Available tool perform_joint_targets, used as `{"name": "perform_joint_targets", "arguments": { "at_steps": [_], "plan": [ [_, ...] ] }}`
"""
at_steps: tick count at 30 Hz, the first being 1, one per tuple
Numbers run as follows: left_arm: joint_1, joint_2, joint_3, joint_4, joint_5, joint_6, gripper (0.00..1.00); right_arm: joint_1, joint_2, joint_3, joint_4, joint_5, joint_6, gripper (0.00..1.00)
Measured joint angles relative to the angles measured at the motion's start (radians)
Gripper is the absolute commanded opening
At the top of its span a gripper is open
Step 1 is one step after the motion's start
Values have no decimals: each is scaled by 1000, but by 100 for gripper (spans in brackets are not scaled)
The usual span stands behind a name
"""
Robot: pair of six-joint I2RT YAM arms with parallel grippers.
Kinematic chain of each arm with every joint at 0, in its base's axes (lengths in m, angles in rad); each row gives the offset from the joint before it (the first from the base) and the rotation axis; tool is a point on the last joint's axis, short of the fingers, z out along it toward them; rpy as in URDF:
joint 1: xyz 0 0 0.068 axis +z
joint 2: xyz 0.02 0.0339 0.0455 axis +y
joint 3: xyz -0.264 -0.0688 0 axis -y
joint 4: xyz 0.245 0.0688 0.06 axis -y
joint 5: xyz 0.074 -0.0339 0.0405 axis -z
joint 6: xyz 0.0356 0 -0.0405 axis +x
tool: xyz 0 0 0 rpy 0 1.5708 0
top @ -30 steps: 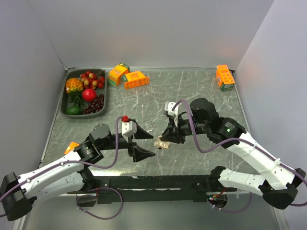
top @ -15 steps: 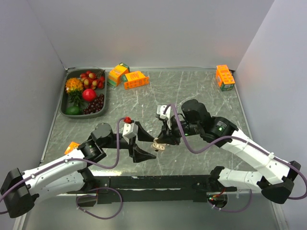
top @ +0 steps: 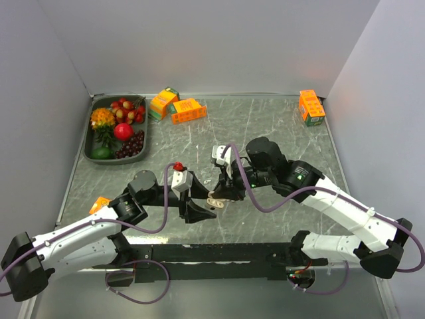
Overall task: Insert the wireless bluetooth earbuds into the charging case
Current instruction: Adjust the charging case.
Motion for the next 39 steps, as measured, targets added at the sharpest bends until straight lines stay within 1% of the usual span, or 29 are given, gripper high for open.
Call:
{"name": "perform_joint_targets", "arguments": {
  "at_steps": [1,3,5,9,10,15,20,21,22,23,24,28,29,30,32,33,35,36,39],
  "plan": [
    [0,0,-1,0,-2,0,65,0,0,1,3,0,0,0],
    [0,0,-4,3,-9,-6,61,0,0,3,10,0,3,0],
    [0,0,-7,5,-11,-16,55,0,0,3,13,0,3,0],
    [0,0,-8,5,-18,-18,46,0,0,3,13,0,4,0],
    [0,1,-8,5,-19,-18,42,0,0,3,14,0,4,0],
    [0,1,-8,17,-20,-23,37,0,0,3,18,0,4,0],
    [0,0,-13,31,-25,-32,20,1,0,3,18,1,3,0],
    [0,0,-15,35,-26,-35,16,1,0,3,18,1,3,0],
    [0,0,-17,39,-27,-37,8,1,0,3,18,2,3,0],
    [0,0,-17,41,-27,-38,3,1,0,3,18,1,4,0],
    [0,0,-17,42,-27,-39,1,1,0,3,18,2,4,0],
    [0,0,-20,45,-34,-41,1,1,0,3,19,4,4,0],
    [0,-1,-23,50,-36,-41,1,1,0,3,19,4,4,2],
    [0,-2,-27,57,-39,-41,1,1,0,3,19,5,4,12],
    [-1,-6,-36,69,-45,-40,1,2,0,3,19,8,8,22],
    [-1,-9,-41,76,-49,-40,1,2,0,3,19,9,11,31],
    [-2,-16,-51,89,-59,-38,1,4,2,5,19,11,24,37],
    [-2,-21,-56,88,-69,-37,1,5,2,8,19,12,30,41],
    [-1,-31,-77,86,-97,-29,1,6,2,23,19,18,47,46]
  ]
}}
